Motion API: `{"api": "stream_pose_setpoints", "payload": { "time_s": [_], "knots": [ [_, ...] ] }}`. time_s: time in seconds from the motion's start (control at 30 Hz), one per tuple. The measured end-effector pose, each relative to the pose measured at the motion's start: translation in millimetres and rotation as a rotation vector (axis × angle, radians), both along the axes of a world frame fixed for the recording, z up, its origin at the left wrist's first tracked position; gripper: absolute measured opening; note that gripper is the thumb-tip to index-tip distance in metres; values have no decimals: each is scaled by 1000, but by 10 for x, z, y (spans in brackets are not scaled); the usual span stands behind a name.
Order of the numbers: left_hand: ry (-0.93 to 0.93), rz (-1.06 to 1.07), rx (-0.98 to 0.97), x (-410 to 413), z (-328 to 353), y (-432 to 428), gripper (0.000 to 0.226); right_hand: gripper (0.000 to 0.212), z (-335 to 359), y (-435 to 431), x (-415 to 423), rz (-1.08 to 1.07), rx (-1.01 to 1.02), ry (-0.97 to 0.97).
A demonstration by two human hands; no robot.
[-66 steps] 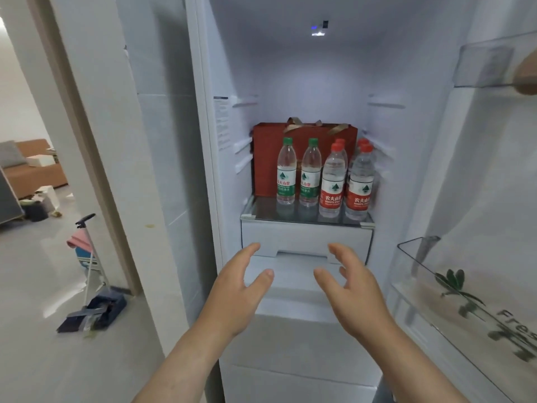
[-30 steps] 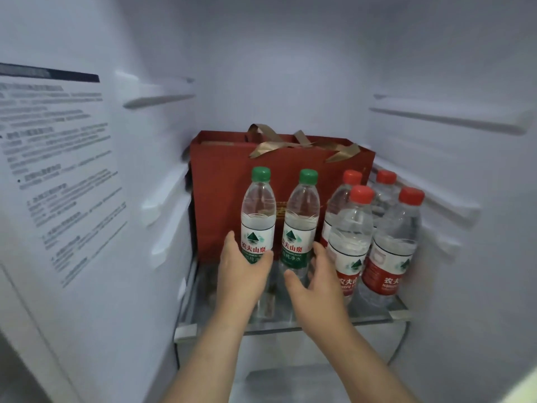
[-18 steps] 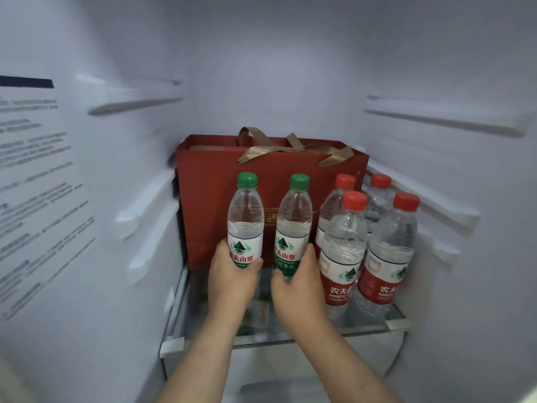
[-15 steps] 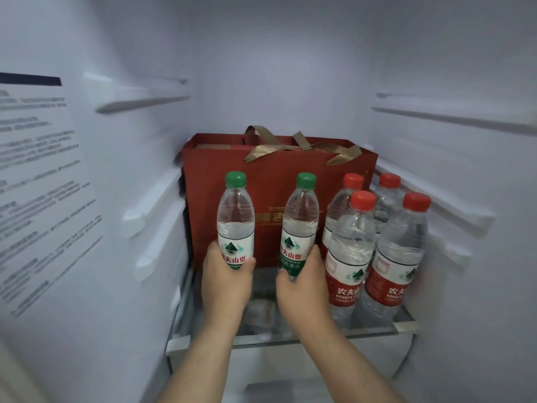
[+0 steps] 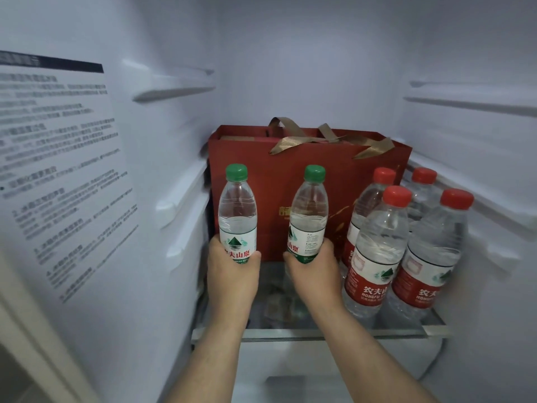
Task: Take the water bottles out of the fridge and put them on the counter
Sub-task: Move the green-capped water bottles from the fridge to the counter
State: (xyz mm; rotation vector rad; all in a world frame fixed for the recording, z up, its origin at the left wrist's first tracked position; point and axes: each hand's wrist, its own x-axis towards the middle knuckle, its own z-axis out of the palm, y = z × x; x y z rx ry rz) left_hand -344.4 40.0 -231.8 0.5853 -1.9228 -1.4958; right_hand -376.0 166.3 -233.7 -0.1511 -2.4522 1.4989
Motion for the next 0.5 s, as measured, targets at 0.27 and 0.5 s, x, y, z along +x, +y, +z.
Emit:
{"api": "stream_pose_setpoints", "payload": {
  "time_s": [0.27, 0.5],
  "knots": [
    [2, 3, 3, 101, -23, 7, 44, 53, 47, 34, 289, 28, -9, 18],
    [1, -79, -32, 483, 47, 102, 41, 53, 108, 278, 849, 75, 51, 63]
  ]
}}
